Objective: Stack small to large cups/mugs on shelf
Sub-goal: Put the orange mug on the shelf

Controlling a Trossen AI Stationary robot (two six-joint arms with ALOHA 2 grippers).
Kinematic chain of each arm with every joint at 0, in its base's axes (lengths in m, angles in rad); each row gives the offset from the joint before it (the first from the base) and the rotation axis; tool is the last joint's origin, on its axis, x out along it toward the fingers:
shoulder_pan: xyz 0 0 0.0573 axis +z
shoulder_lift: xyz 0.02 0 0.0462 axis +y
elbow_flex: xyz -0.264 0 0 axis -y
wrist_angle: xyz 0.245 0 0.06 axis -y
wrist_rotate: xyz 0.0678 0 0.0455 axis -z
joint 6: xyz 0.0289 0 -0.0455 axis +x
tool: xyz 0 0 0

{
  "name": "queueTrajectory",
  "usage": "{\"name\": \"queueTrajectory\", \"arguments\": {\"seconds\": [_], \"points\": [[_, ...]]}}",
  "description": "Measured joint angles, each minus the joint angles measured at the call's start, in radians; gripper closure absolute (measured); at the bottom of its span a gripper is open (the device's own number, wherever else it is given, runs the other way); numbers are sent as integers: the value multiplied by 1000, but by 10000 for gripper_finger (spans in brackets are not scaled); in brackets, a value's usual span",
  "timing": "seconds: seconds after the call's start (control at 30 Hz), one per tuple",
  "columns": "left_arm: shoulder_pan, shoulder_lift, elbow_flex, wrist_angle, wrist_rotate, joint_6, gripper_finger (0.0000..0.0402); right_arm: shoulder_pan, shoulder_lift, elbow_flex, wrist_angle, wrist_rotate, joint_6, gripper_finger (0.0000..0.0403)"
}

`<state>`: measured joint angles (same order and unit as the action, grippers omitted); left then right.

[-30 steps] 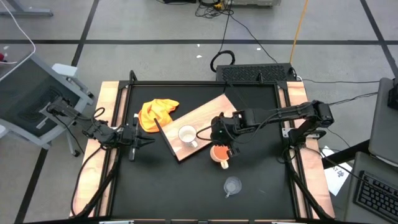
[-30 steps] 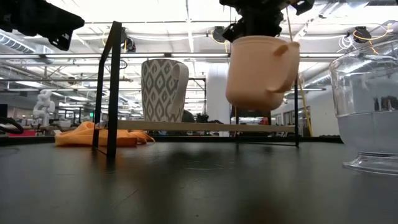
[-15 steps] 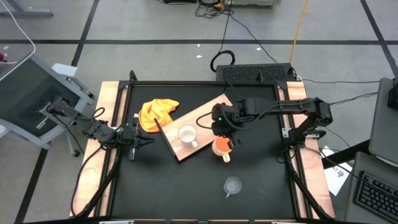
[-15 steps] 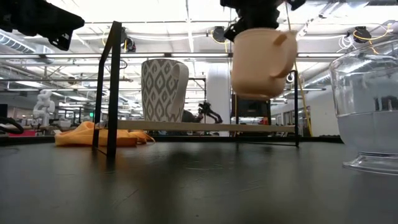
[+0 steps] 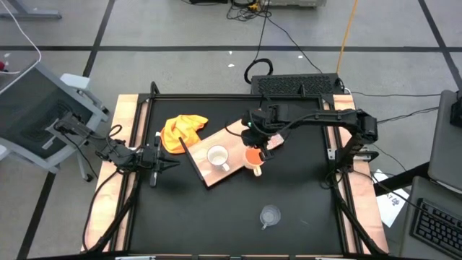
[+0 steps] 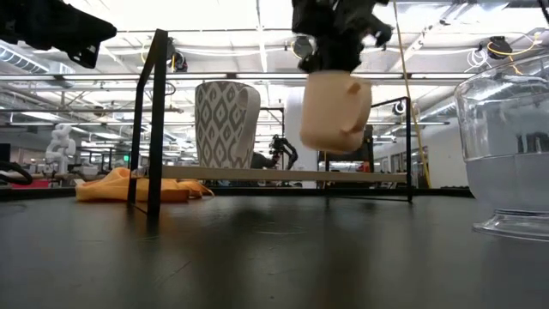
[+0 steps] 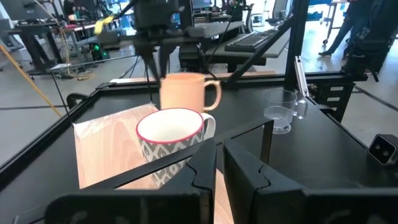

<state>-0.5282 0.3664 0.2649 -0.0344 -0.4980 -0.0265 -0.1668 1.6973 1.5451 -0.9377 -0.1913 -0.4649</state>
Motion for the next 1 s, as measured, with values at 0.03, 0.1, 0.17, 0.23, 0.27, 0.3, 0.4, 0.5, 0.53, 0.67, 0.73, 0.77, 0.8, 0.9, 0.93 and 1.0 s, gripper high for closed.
{"name": "queueTrajectory", "arguments": {"seconds": [0.03,0.1,0.17,0.23,0.27,0.3,0.4,0.5,0.53,0.67,0.73,0.77,0.8,0.9,0.93,1.0], "points": [[0,0,0,-1,0,0,371,-9,15,4,-11,1,-4,403],[0,0,0,0,-3,1,371,-23,47,21,-25,2,-17,403],[0,0,0,-1,-3,6,371,-31,75,48,-27,2,-32,403],[0,0,0,-1,-3,6,371,-37,106,79,-39,0,-51,403],[0,0,0,-4,-3,6,371,-39,120,95,-40,0,-54,403],[0,0,0,-6,-3,6,371,-41,134,112,-43,0,-59,403],[0,0,0,-19,-3,6,371,-44,162,166,-65,0,-84,403],[0,0,0,-28,-3,6,371,-55,183,215,-87,-10,-101,403],[0,0,0,-32,-3,6,371,-59,193,227,-95,-22,-108,403],[0,0,0,-47,-3,6,371,-83,220,265,-94,-50,-131,403],[0,0,0,-51,-2,5,371,-95,232,282,-92,-52,-137,403],[0,0,0,-52,-2,5,371,-101,237,286,-90,-53,-140,403],[0,0,0,-51,-2,5,371,-106,242,287,-91,-53,-140,403],[0,0,0,-52,-2,5,371,-120,254,287,-96,-53,-144,403],[0,0,0,-52,-2,5,371,-124,254,288,-96,-53,-147,403],[0,0,0,-52,-2,6,371,-129,251,290,-93,-60,-149,403]]}}
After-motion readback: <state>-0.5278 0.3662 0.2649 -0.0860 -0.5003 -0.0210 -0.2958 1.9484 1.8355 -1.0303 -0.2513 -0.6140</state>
